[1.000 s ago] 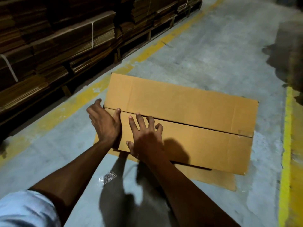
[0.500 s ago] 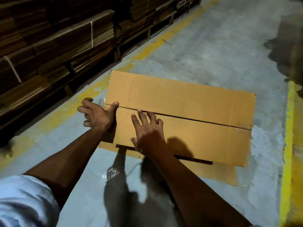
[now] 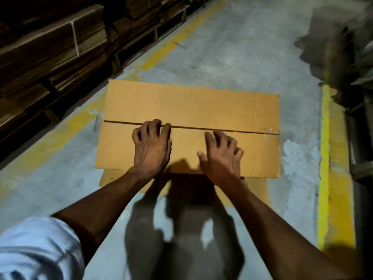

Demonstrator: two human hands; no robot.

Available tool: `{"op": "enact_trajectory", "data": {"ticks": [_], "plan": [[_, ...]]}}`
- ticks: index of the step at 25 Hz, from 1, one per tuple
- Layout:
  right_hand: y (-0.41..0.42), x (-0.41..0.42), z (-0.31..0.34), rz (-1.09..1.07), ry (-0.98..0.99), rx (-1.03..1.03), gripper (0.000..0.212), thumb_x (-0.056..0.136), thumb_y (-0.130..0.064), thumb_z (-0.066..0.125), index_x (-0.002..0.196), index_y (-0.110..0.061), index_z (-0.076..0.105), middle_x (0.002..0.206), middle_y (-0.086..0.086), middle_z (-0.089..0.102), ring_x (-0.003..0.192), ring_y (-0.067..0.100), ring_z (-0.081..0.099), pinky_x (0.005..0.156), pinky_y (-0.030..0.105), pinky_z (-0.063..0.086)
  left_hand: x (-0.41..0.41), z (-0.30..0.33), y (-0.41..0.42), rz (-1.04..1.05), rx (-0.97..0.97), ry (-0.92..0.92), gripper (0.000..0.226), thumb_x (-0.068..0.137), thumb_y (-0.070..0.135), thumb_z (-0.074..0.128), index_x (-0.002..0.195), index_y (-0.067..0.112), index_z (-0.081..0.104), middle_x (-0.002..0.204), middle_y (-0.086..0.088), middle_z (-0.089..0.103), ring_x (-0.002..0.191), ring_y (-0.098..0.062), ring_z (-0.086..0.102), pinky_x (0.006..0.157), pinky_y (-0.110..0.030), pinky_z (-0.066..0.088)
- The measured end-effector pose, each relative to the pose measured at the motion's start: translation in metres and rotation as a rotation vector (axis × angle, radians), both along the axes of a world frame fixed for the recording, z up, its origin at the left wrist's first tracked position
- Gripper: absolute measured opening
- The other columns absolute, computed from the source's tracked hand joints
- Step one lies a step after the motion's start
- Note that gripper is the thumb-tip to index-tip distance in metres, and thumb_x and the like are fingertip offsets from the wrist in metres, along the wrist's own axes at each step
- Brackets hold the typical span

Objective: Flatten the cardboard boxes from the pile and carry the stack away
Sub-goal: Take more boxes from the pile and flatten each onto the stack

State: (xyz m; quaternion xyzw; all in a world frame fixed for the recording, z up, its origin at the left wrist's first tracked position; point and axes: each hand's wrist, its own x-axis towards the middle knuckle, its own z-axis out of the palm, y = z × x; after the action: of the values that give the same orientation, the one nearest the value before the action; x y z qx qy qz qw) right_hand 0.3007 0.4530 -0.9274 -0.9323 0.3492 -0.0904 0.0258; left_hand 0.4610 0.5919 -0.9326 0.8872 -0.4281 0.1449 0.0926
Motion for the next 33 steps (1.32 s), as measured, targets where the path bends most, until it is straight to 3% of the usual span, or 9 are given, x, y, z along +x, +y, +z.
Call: {"op": "enact_trajectory", "data": {"ticks": [4, 6, 9, 13, 15, 17, 20, 27, 33], "plan": [[-0.014, -0.019, 0.004, 0.113, 0.034, 0.024, 0.066, 0.092, -0.034, 0.057, 0.151, -0.025, 0.029, 0.158, 0.005, 0.026, 0.13, 0.034, 0.031, 0.095, 0.052, 0.038, -0.041, -0.011, -0.049, -0.334, 0.067, -0.036, 0.059, 0.088, 0.044, 0.06, 0.138, 0.014, 0.051, 0.136, -0.014, 0.051, 0.125, -0.035, 0.044, 0.101, -0.051, 0.034], [-0.024, -0.028, 0.005, 0.135, 0.037, 0.03, 0.073, 0.086, -0.024, 0.064, 0.151, -0.024, 0.031, 0.157, 0.007, 0.028, 0.128, 0.036, 0.034, 0.093, 0.052, 0.04, -0.06, -0.015, -0.063, -0.313, 0.092, -0.077, 0.062, 0.09, 0.052, 0.054, 0.139, 0.014, 0.051, 0.134, -0.013, 0.053, 0.122, -0.034, 0.048, 0.1, -0.05, 0.037], [-0.039, -0.047, 0.004, 0.027, 0.046, 0.058, 0.065, 0.094, -0.031, 0.058, 0.152, -0.028, 0.027, 0.157, 0.005, 0.024, 0.13, 0.034, 0.031, 0.097, 0.051, 0.038, -0.073, -0.017, -0.07, -0.289, 0.067, -0.132, 0.066, 0.09, 0.06, 0.052, 0.134, 0.01, 0.053, 0.131, -0.015, 0.054, 0.12, -0.034, 0.048, 0.102, -0.051, 0.036], [-0.04, -0.063, 0.001, 0.049, -0.046, 0.132, 0.066, 0.089, -0.013, 0.06, 0.15, -0.018, 0.035, 0.153, 0.007, 0.031, 0.125, 0.034, 0.033, 0.095, 0.049, 0.04, -0.084, -0.021, -0.088, -0.539, 0.024, -0.065, 0.081, 0.098, 0.067, 0.031, 0.146, 0.003, 0.046, 0.156, -0.021, 0.037, 0.135, -0.041, 0.04, 0.115, -0.056, 0.024], [-0.048, -0.065, 0.003, -0.056, -0.191, 0.196, 0.051, 0.091, -0.007, 0.056, 0.14, -0.011, 0.047, 0.142, 0.012, 0.04, 0.12, 0.034, 0.039, 0.098, 0.046, 0.042, -0.086, -0.023, -0.09, -0.529, 0.094, -0.085, 0.089, 0.094, 0.074, 0.03, 0.15, 0.007, 0.041, 0.162, -0.021, 0.025, 0.14, -0.043, 0.035, 0.115, -0.058, 0.022], [-0.058, -0.064, 0.009, -0.296, -0.408, 0.232, 0.029, 0.1, -0.015, 0.049, 0.127, -0.007, 0.054, 0.131, 0.014, 0.045, 0.116, 0.033, 0.046, 0.097, 0.042, 0.042, -0.085, -0.022, -0.087, -0.514, 0.16, -0.127, 0.095, 0.088, 0.08, 0.035, 0.15, 0.009, 0.04, 0.162, -0.021, 0.023, 0.138, -0.043, 0.036, 0.111, -0.058, 0.025], [-0.073, -0.066, 0.018, -0.492, -0.478, 0.235, 0.03, 0.101, -0.031, 0.054, 0.121, -0.009, 0.053, 0.126, 0.012, 0.047, 0.106, 0.032, 0.056, 0.087, 0.036, 0.041, -0.087, -0.019, -0.082, -0.51, 0.23, -0.162, 0.098, 0.081, 0.082, 0.042, 0.149, 0.011, 0.039, 0.162, -0.021, 0.021, 0.136, -0.041, 0.035, 0.107, -0.058, 0.028], [-0.089, -0.083, 0.018, -0.515, -0.515, 0.213, 0.024, 0.1, -0.024, 0.058, 0.112, -0.004, 0.062, 0.117, 0.017, 0.056, 0.095, 0.034, 0.061, 0.083, 0.038, 0.045, -0.091, -0.017, -0.083, -0.471, 0.263, -0.157, 0.114, 0.066, 0.091, 0.051, 0.147, 0.012, 0.038, 0.161, -0.021, 0.02, 0.134, -0.04, 0.033, 0.106, -0.059, 0.028], [-0.093, -0.085, 0.017, -0.439, -0.4, 0.105, 0.033, 0.101, -0.029, 0.055, 0.108, 0.001, 0.065, 0.11, 0.022, 0.058, 0.09, 0.04, 0.06, 0.079, 0.042, 0.046, -0.095, -0.019, -0.084, -0.445, 0.279, -0.133, 0.117, 0.062, 0.09, 0.055, 0.148, 0.013, 0.037, 0.161, -0.019, 0.019, 0.134, -0.039, 0.029, 0.107, -0.059, 0.024]]}}
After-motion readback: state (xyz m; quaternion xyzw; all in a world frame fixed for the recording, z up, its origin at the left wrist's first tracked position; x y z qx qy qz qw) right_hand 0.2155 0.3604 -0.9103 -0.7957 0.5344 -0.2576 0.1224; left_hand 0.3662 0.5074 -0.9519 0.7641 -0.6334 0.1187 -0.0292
